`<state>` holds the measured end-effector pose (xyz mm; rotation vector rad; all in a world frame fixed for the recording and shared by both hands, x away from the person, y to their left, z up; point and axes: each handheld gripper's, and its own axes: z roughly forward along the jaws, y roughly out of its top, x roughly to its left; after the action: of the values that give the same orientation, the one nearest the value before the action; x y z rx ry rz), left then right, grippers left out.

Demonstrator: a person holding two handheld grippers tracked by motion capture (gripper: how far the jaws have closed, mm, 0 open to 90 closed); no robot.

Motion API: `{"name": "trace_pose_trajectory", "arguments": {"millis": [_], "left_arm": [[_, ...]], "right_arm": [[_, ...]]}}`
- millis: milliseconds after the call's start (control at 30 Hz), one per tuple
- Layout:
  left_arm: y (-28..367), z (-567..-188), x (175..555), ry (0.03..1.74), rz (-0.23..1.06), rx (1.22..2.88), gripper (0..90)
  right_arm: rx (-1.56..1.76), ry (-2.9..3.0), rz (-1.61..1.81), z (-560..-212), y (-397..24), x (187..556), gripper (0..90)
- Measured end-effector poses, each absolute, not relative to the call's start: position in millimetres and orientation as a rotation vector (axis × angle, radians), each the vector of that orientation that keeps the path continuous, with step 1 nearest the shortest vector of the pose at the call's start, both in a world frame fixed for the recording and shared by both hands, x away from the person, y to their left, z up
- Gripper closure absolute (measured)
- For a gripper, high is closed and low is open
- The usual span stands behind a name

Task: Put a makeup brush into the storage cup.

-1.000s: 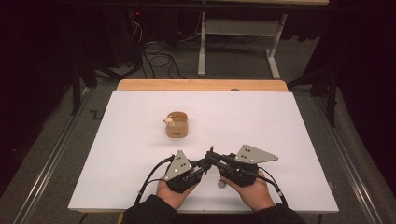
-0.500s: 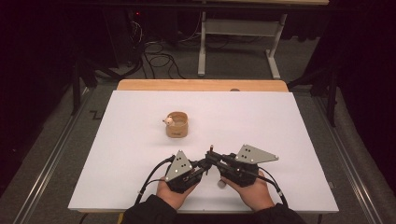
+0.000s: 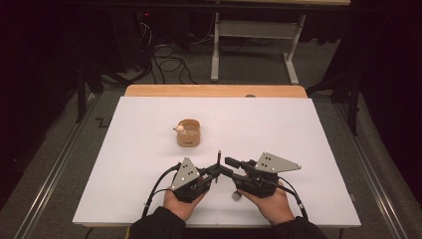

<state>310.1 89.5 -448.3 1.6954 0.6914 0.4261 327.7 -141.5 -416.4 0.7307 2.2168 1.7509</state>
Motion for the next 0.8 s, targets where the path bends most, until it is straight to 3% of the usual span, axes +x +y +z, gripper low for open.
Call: {"name": "trace_pose_trajectory", "arguments": {"millis": [800], "left_arm": [[133.9, -442.1, 322.2, 0.803, 0.517, 1.627, 83.4]], "right_arm": [[0.808, 2.125, 1.682, -410.9, -182.4, 338.3, 27.1]]}}
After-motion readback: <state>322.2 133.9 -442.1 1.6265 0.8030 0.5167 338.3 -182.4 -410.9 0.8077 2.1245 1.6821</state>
